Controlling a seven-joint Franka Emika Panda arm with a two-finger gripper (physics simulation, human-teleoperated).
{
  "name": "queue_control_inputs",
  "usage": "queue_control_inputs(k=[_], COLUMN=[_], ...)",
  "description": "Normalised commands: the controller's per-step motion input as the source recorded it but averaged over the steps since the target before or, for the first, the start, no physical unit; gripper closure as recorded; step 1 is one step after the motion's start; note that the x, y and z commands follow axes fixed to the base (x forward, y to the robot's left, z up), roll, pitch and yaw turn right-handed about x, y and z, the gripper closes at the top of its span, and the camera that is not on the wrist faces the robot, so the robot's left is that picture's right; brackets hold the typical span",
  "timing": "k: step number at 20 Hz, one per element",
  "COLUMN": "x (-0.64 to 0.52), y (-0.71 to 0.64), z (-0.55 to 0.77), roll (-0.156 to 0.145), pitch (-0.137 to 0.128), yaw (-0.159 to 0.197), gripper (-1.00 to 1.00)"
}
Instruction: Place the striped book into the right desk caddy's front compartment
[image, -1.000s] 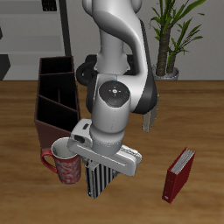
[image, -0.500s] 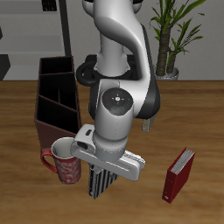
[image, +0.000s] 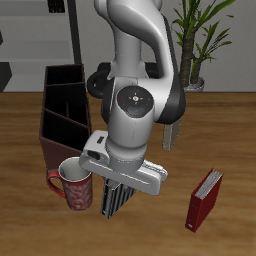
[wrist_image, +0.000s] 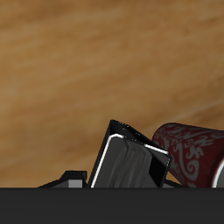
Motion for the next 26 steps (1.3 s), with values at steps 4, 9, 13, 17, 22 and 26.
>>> queue_control_inputs(k=[4,9,13,17,22,26], x=[-0.37,-0.49,-0.68,-0.44,-0.57,-0.48], y=[-0.01,-0.01,0.03,0.04,0.11,-0.12], z=[0.54,0.55,0.67,0.42,0.44,0.34], roll=[0.008,-0.009,0.027,0.027,0.032,-0.024], pitch=[-0.045,-0.052,-0.071,-0.065,-0.074,-0.046], yaw=[0.113,0.095,0.109,0.082,0.137,0.097], gripper=[1.0,1.0,1.0,1.0,1.0,1.0])
